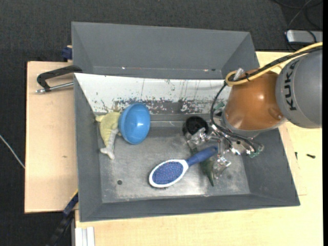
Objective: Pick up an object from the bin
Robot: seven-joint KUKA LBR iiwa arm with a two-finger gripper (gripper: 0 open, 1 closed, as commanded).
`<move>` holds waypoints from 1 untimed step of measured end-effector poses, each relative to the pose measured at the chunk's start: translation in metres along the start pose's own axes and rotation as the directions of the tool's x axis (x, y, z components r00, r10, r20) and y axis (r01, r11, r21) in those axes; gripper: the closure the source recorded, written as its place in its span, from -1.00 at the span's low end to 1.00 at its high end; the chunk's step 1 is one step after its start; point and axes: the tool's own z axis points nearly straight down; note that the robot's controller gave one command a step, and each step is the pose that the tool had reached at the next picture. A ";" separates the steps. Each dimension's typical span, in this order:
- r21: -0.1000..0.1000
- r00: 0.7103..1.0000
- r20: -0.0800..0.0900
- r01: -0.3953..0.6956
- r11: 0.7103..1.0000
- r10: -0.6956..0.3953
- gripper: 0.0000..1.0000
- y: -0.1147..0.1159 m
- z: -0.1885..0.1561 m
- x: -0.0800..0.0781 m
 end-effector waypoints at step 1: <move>0.004 1.000 0.002 0.002 1.000 -0.002 1.00 0.000 -0.005 -0.001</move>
Offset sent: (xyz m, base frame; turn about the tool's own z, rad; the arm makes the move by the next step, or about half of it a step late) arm 0.0000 0.0000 0.0000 0.0000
